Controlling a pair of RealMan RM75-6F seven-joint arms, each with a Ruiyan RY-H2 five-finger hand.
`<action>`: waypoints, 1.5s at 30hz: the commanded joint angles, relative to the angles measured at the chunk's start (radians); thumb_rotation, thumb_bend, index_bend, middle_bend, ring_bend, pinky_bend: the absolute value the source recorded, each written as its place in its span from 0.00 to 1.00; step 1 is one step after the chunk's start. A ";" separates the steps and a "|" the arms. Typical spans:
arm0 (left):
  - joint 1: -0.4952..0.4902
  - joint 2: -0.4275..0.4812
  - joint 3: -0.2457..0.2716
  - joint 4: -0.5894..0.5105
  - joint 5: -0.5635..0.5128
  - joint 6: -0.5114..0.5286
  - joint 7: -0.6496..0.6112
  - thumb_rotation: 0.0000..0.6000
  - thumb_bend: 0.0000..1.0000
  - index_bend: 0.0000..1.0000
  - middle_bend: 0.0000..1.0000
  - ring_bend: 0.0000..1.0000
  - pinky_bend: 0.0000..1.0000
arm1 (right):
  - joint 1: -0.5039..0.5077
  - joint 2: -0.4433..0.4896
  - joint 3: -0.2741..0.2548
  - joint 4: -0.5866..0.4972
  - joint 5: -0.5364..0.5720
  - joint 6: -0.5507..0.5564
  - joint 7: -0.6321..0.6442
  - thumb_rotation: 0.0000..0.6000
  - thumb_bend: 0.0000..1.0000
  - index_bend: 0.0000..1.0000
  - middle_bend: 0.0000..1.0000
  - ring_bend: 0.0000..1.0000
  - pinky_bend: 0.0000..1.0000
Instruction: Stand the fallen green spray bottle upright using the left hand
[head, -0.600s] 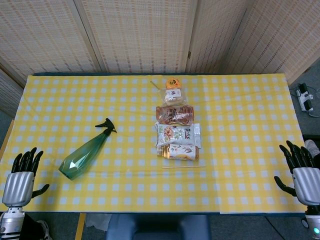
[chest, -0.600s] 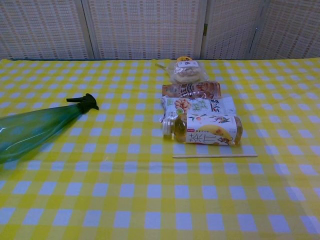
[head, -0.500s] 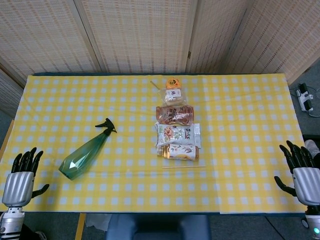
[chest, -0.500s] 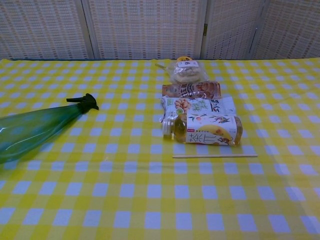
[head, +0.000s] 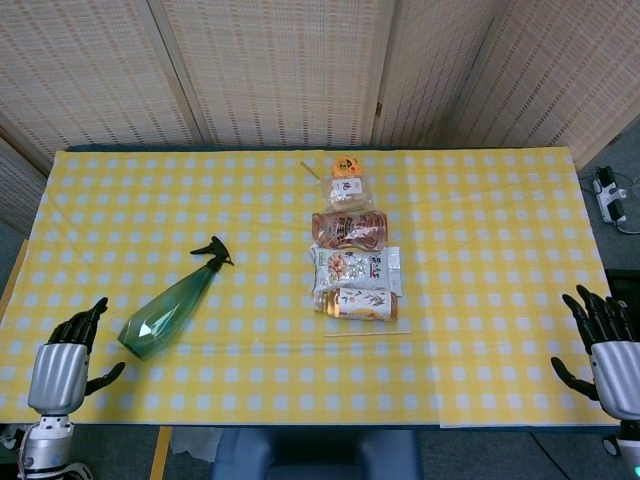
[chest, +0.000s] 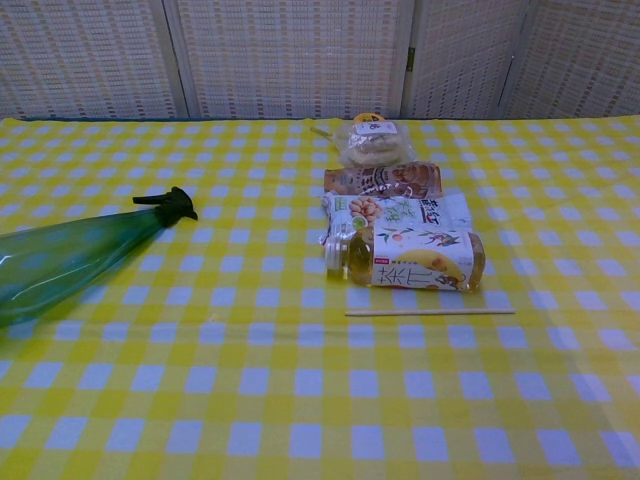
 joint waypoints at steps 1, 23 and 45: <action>-0.018 -0.049 -0.014 -0.041 0.010 -0.012 0.081 1.00 0.15 0.01 0.82 0.86 0.94 | 0.000 0.002 -0.003 0.000 -0.007 0.000 0.003 1.00 0.31 0.00 0.00 0.00 0.00; -0.092 -0.302 -0.079 0.073 -0.191 -0.129 0.381 1.00 0.13 0.00 1.00 1.00 1.00 | -0.004 0.024 0.000 0.003 0.004 0.001 0.050 1.00 0.31 0.00 0.00 0.00 0.00; -0.131 -0.315 -0.170 0.300 -0.331 -0.126 0.483 1.00 0.14 0.00 1.00 1.00 1.00 | 0.003 0.016 0.008 -0.004 0.034 -0.025 0.015 1.00 0.31 0.00 0.00 0.00 0.00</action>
